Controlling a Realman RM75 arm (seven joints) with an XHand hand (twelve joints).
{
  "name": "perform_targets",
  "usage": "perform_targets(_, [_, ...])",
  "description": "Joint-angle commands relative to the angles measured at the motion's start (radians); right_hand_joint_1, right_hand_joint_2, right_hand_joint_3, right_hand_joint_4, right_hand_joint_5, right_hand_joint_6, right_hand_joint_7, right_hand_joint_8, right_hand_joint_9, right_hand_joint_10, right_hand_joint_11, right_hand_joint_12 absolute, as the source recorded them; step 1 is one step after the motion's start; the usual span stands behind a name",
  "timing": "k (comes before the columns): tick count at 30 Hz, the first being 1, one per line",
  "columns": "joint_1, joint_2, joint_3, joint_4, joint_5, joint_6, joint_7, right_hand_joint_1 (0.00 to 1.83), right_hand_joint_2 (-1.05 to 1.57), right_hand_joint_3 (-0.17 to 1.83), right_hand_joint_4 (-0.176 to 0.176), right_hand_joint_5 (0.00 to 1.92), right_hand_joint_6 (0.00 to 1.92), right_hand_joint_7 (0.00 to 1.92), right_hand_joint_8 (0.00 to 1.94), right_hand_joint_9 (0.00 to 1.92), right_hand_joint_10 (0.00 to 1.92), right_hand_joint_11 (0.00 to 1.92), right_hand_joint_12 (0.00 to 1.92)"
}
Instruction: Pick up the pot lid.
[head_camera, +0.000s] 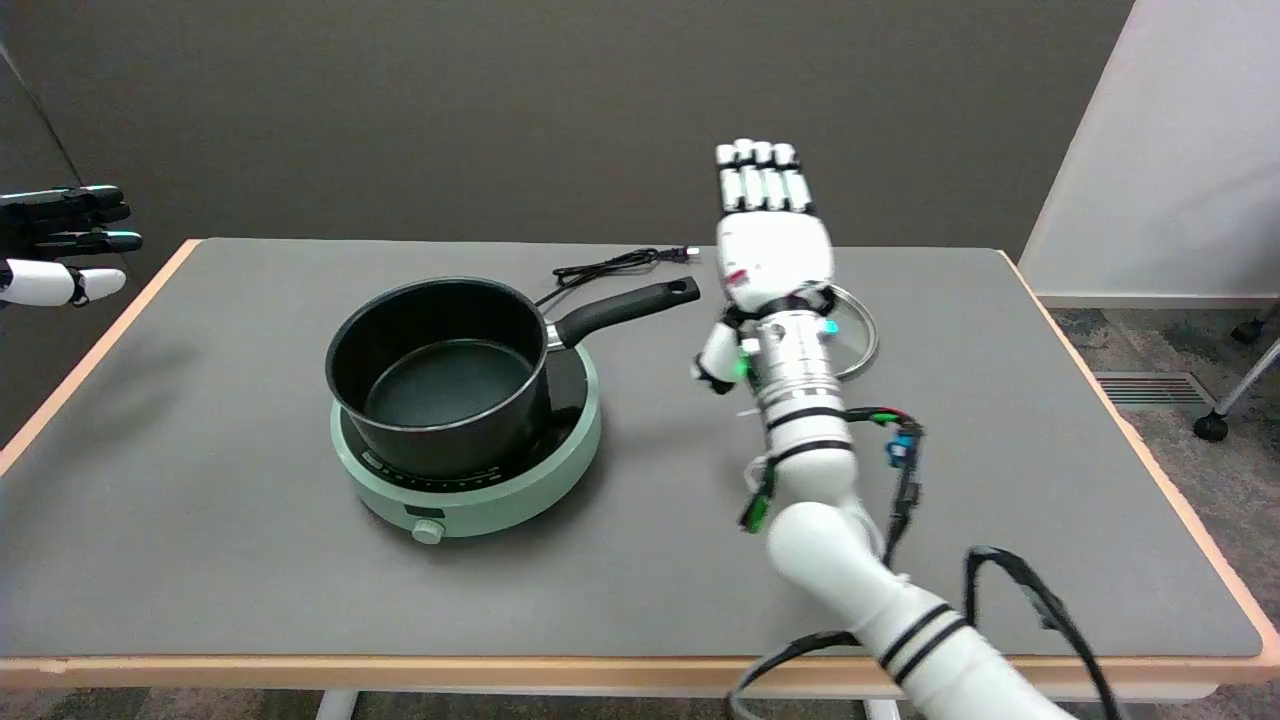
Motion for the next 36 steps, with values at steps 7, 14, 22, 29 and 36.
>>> perform_targets(7, [-0.183,0.318,0.269,0.184,0.106,-0.003,0.198,1.21,-0.78,1.53,-0.056,0.01,0.01,0.01,0.01,0.01,0.01,0.01,0.01])
perform_targets(14, [-0.17,0.382,0.325,0.157,0.039,0.019,0.306,1.18,-0.81,1.54,0.01,0.01,0.01,0.01,0.01,0.01,0.01,0.01,0.01])
perform_targets(22, [-0.157,0.358,0.385,0.13,0.043,0.107,0.322,1.17,-0.86,1.55,0.054,0.01,0.01,0.01,0.01,0.01,0.01,0.01,0.01])
perform_targets(29, [-0.136,0.383,0.379,0.131,0.036,-0.043,0.374,1.17,-0.87,1.54,0.08,0.01,0.01,0.01,0.01,0.01,0.01,0.01,0.01])
perform_targets(36, [-0.046,0.406,0.366,0.079,0.034,-0.377,0.455,1.14,-0.85,1.51,0.176,0.01,0.01,0.01,0.01,0.01,0.01,0.01,0.01])
